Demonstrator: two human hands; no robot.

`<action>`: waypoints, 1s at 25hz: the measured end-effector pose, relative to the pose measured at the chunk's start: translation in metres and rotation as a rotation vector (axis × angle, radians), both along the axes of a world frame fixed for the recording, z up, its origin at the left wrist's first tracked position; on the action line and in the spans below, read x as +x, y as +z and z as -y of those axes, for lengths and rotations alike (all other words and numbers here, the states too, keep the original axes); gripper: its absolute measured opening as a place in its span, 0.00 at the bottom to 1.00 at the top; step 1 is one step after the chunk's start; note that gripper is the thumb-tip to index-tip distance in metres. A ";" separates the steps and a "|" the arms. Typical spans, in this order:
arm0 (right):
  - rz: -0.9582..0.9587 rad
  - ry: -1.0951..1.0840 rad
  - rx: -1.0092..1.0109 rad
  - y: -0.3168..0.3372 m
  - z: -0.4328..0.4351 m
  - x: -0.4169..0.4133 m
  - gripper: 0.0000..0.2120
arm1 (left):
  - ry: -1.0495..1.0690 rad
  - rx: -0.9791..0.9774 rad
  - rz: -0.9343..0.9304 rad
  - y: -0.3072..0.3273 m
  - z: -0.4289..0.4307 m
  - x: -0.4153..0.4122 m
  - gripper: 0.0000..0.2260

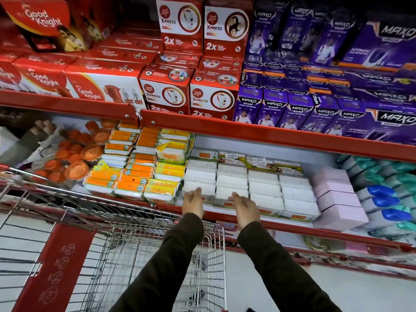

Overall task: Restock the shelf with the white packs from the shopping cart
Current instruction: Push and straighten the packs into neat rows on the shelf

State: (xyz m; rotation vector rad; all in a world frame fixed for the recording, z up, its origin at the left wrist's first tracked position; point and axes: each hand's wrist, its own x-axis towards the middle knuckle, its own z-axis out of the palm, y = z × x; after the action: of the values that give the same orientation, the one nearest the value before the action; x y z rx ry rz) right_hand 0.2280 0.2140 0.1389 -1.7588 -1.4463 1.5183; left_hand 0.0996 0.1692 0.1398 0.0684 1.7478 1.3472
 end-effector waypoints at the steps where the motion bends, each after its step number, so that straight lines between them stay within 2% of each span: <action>1: 0.192 0.122 0.292 -0.002 -0.003 0.003 0.11 | -0.063 0.017 -0.304 -0.001 -0.002 -0.002 0.05; 2: 0.361 0.238 0.525 -0.005 -0.009 0.005 0.10 | -0.162 0.015 -0.622 -0.005 -0.007 -0.006 0.05; 3: 0.511 0.340 0.673 -0.008 -0.018 0.004 0.14 | -0.297 -0.027 -0.906 -0.009 -0.014 -0.011 0.08; 4: 0.627 0.430 0.722 -0.012 -0.029 0.003 0.19 | -0.444 -0.090 -1.085 -0.014 -0.023 -0.016 0.13; 5: 0.699 0.507 0.707 -0.019 -0.039 0.001 0.24 | -0.598 -0.173 -1.164 -0.020 -0.033 -0.022 0.19; 7: 0.781 0.628 0.643 -0.032 -0.051 -0.001 0.29 | -0.850 -0.326 -1.227 -0.034 -0.045 -0.029 0.28; 9: 0.806 0.654 0.630 -0.046 -0.055 0.001 0.32 | -0.966 -0.391 -1.304 -0.052 -0.046 -0.029 0.31; 14: 0.750 0.661 0.645 -0.048 -0.056 0.007 0.37 | -0.915 -0.372 -1.376 -0.056 -0.043 -0.025 0.37; 17: 0.698 0.545 0.671 -0.038 -0.065 0.029 0.35 | -0.862 -0.348 -1.365 -0.047 -0.052 -0.003 0.37; 22: 0.874 0.428 0.596 -0.044 -0.089 0.090 0.38 | -1.048 -0.245 -1.410 -0.041 -0.086 0.064 0.30; 25: 0.903 0.448 0.563 -0.053 -0.094 0.110 0.34 | -1.088 -0.277 -1.417 -0.050 -0.090 0.089 0.30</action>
State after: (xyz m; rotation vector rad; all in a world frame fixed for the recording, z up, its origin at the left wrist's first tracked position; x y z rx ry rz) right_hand 0.3383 0.3078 0.0855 -1.8735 -2.5051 0.2872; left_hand 0.1886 0.2595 0.0897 1.8665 2.2622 0.0657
